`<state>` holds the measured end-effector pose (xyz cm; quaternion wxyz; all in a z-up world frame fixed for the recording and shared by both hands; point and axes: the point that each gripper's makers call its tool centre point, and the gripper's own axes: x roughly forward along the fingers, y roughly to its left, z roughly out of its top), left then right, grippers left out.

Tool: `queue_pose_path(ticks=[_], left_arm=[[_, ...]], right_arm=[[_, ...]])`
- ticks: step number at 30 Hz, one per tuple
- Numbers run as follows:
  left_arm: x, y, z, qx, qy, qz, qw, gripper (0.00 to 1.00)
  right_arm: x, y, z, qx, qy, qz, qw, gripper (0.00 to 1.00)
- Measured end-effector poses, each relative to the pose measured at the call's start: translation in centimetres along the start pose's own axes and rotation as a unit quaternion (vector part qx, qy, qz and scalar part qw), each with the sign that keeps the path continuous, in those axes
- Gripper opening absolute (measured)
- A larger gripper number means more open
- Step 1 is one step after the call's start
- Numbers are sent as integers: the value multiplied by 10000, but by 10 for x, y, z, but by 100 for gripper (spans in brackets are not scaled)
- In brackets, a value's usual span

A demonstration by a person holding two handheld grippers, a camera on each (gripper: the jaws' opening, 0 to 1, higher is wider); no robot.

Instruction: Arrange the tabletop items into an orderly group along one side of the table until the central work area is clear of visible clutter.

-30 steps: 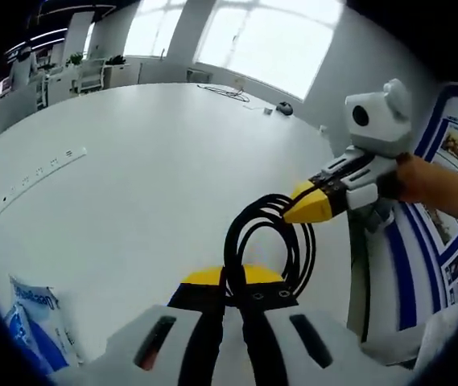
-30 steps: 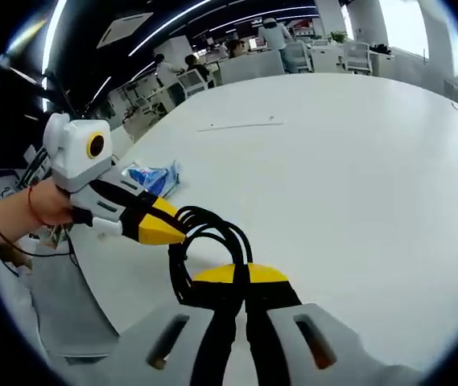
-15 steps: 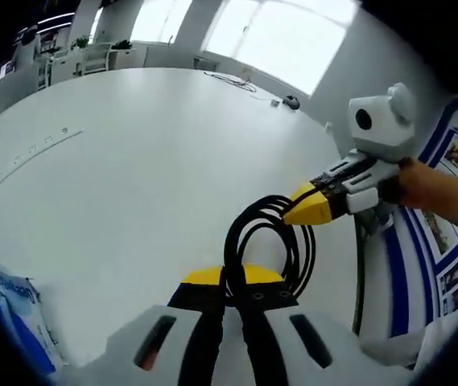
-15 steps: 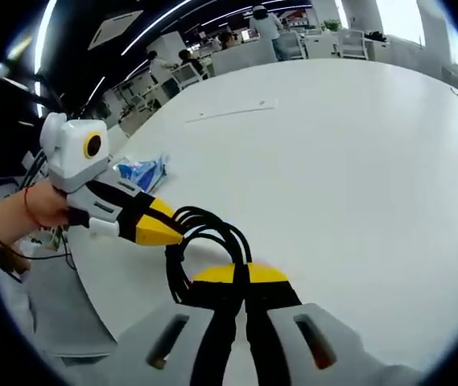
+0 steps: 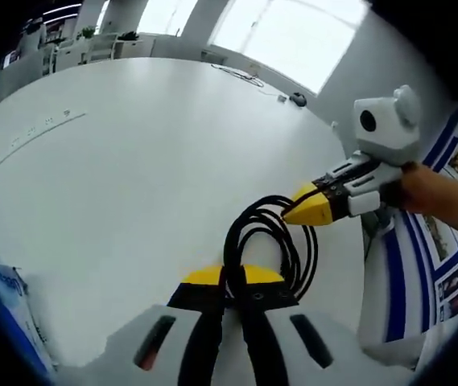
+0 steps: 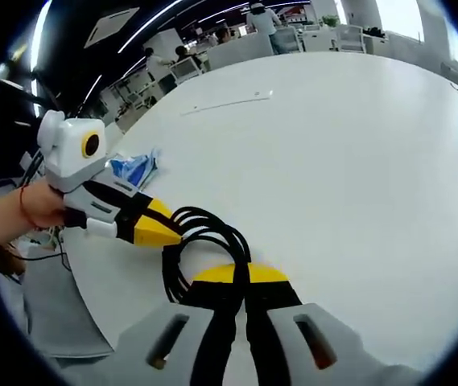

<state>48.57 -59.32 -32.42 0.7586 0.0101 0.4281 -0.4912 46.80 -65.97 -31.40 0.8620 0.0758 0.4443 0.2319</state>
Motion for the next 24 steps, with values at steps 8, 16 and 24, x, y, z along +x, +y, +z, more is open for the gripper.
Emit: queue_pose_path(ticks=[8,16,24], left_arm=[[4,3,-3,-107,-20,0,9999,4],[5,5,-3,-229,-121,-35,9997,5],[5,6,-2,-180,-133,-36,9997,7]], right_arm=[[5,-3,-2,39,18,-20,10000,0],[7,-5,-2,31,7,-36,10000,0],[8,-6,-2,-18,-3,-49,10000,0]])
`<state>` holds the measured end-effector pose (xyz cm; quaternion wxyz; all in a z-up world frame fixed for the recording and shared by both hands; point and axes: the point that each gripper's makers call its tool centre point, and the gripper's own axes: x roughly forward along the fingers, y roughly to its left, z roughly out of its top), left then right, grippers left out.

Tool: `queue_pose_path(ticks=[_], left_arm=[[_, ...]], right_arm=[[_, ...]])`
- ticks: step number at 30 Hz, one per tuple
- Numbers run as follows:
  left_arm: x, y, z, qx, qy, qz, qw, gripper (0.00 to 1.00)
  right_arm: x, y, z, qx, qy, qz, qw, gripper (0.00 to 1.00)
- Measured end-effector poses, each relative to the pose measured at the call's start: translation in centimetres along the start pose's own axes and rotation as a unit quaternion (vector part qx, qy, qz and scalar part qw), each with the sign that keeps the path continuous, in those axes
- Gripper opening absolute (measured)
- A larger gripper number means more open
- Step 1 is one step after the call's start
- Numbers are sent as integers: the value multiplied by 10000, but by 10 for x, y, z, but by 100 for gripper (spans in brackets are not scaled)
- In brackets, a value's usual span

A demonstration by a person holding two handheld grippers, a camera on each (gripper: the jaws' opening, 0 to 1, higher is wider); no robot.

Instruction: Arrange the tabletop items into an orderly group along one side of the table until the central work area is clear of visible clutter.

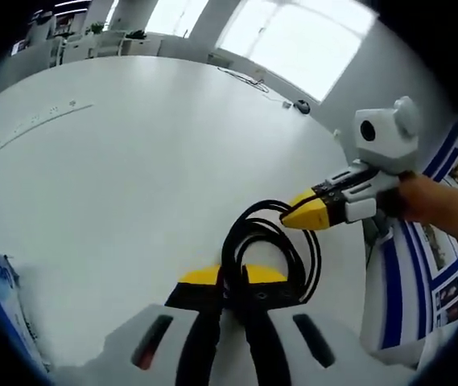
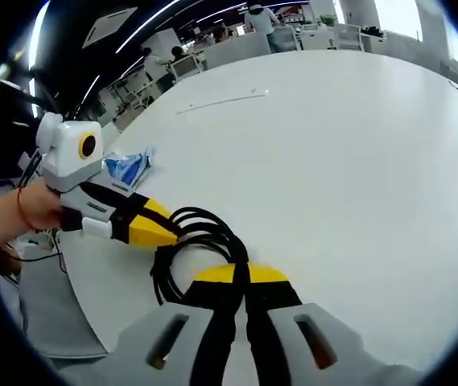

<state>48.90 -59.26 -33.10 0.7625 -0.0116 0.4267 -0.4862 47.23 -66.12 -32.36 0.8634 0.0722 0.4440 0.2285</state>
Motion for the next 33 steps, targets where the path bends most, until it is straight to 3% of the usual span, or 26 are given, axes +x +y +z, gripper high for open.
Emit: queue_pose_path(ticks=[11,23,33], left_arm=[[0,1,-1,7,-9,4,10000,14],[-3,-1,4,-8,-124,-46,9999,22],[-12,-3,10,41,-226,-32,9997,31]], right_arm=[[0,-3,0,-184,20,-58,9998,1],[-2,-3,-1,-276,-30,-136,9995,21],[-8,-1,6,-310,-122,-199,9992,28]])
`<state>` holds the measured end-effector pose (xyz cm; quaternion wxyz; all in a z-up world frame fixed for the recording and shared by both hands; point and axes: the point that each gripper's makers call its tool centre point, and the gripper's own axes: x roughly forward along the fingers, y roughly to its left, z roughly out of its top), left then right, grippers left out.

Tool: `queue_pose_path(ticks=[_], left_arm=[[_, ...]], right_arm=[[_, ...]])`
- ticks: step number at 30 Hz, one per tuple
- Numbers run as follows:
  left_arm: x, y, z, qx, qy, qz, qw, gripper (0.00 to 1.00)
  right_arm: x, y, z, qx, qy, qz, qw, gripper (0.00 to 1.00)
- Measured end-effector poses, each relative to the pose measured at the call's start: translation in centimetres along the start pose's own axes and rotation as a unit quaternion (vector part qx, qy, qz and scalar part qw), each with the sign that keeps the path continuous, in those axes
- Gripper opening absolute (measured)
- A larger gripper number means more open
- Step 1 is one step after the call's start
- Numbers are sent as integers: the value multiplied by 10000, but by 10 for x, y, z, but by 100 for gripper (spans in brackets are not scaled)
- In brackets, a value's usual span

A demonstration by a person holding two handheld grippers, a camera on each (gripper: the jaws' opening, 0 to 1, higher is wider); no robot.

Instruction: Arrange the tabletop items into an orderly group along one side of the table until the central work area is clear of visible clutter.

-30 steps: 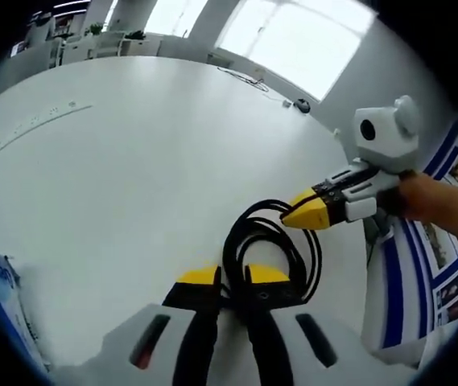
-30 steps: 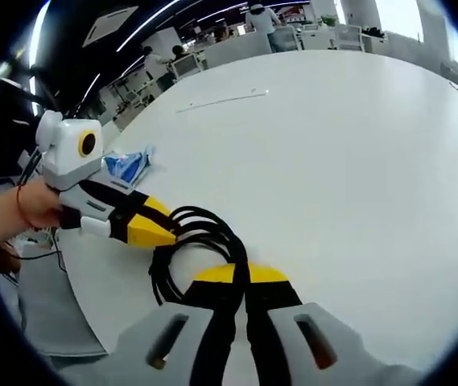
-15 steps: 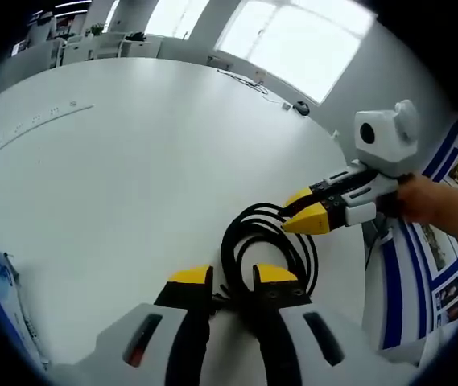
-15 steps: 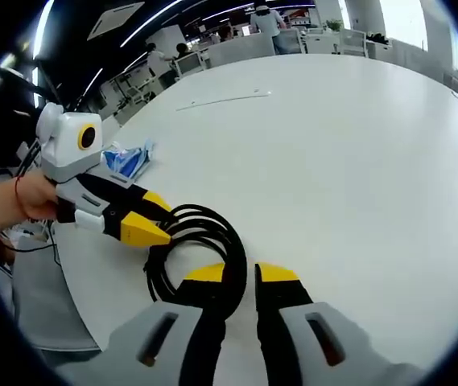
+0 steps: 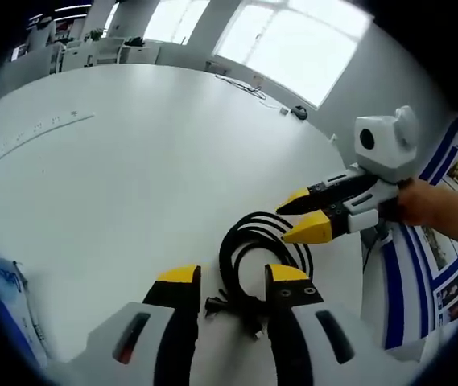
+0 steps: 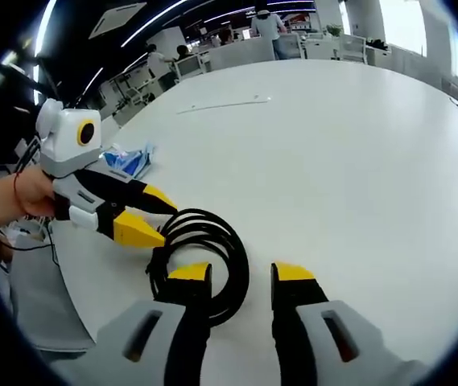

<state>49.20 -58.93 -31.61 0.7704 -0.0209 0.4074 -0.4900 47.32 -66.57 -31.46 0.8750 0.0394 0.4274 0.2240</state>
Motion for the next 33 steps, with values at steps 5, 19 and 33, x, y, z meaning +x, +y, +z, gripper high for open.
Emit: queue_pose_path(ticks=[5,19,33], left_arm=[[-4,0,3,68,-46,44,10000,39],[-26,0,16,190,-267,167,9993,54],[-59,6,24,246,-477,345,9980,66]], right_arm=[[-6,0,7,-21,-81,-72,9999,31],[-22,7,23,-20,-339,-262,9991,40],[-37,26,44,-79,-616,-299,9976,46]])
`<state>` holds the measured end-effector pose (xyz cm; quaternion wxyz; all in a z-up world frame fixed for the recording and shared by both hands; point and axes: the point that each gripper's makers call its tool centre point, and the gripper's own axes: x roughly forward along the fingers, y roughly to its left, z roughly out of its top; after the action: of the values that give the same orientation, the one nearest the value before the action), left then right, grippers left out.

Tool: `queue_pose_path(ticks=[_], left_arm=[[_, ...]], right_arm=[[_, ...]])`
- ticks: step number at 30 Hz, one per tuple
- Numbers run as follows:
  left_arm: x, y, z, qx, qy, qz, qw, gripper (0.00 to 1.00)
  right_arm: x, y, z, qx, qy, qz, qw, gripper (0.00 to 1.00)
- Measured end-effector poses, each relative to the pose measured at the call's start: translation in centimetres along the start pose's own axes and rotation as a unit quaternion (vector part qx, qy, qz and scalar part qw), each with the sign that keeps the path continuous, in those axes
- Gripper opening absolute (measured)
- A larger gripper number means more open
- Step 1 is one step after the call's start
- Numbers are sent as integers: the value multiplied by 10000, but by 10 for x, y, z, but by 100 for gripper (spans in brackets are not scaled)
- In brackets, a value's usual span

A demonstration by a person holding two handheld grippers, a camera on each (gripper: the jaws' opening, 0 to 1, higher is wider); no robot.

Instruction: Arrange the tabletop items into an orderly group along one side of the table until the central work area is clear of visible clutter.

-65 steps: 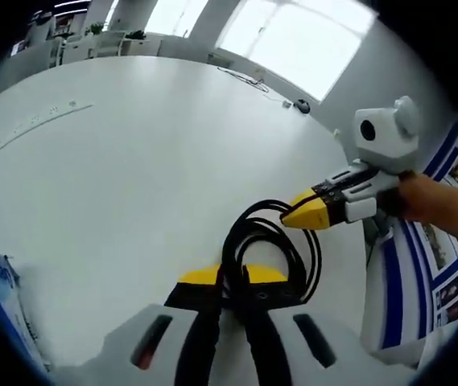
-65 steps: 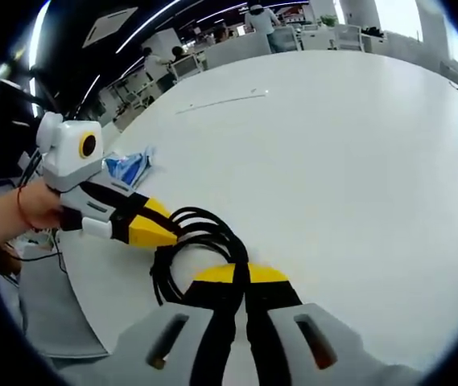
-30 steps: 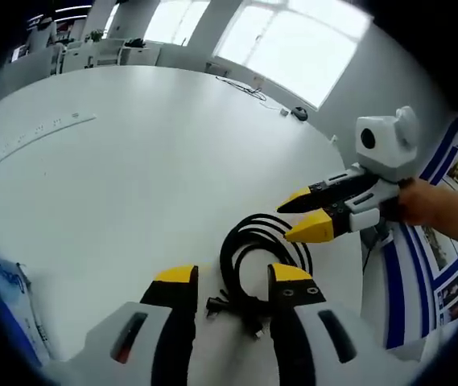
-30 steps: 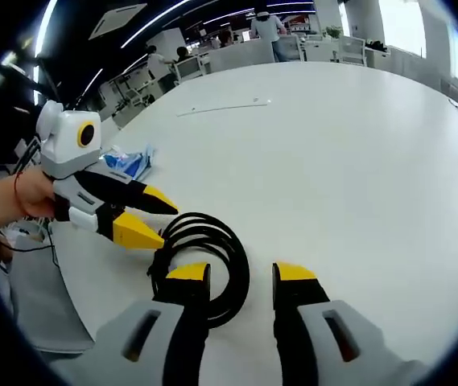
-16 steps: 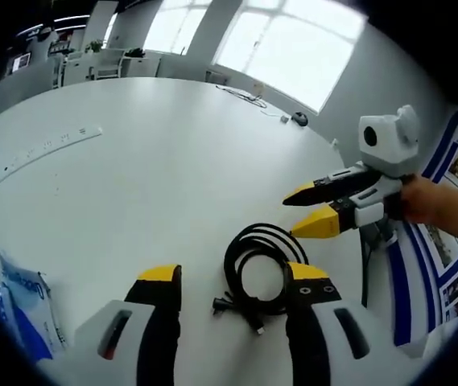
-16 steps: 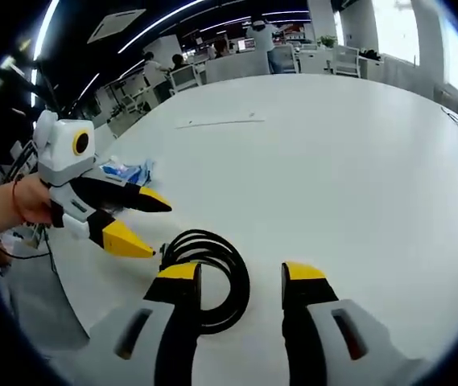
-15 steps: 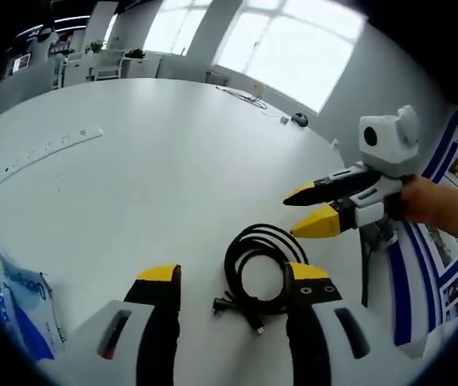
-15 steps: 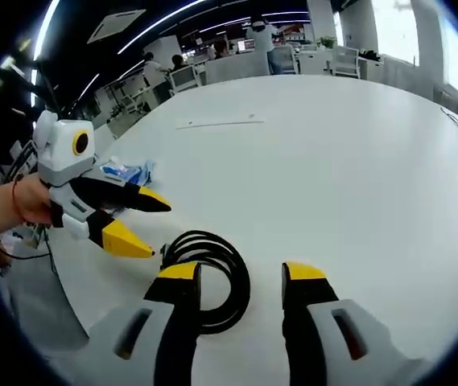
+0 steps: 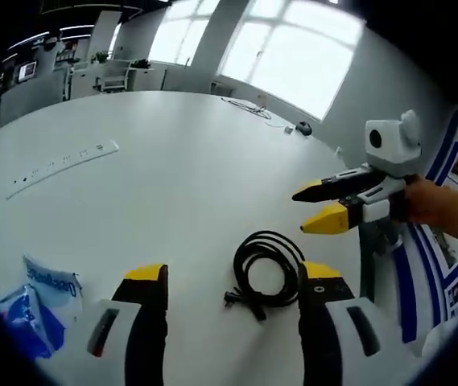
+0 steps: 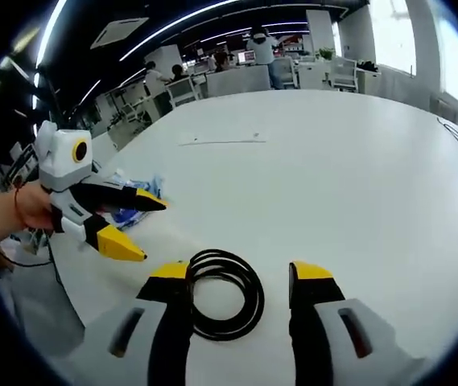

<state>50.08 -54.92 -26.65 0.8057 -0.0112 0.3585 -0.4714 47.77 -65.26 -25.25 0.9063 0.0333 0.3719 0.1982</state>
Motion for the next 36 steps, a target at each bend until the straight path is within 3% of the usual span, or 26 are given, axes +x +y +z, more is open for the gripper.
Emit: queue_pose_path(ticks=[17,36], left_arm=[[-43,11,4,14,-238,214,9995,76],[-100,27,12,39,-527,542,9971,79]], right_arm=[[-5,29,21,-82,-251,101,9996,49],[-4,67,46,-350,-412,333,9980,54]])
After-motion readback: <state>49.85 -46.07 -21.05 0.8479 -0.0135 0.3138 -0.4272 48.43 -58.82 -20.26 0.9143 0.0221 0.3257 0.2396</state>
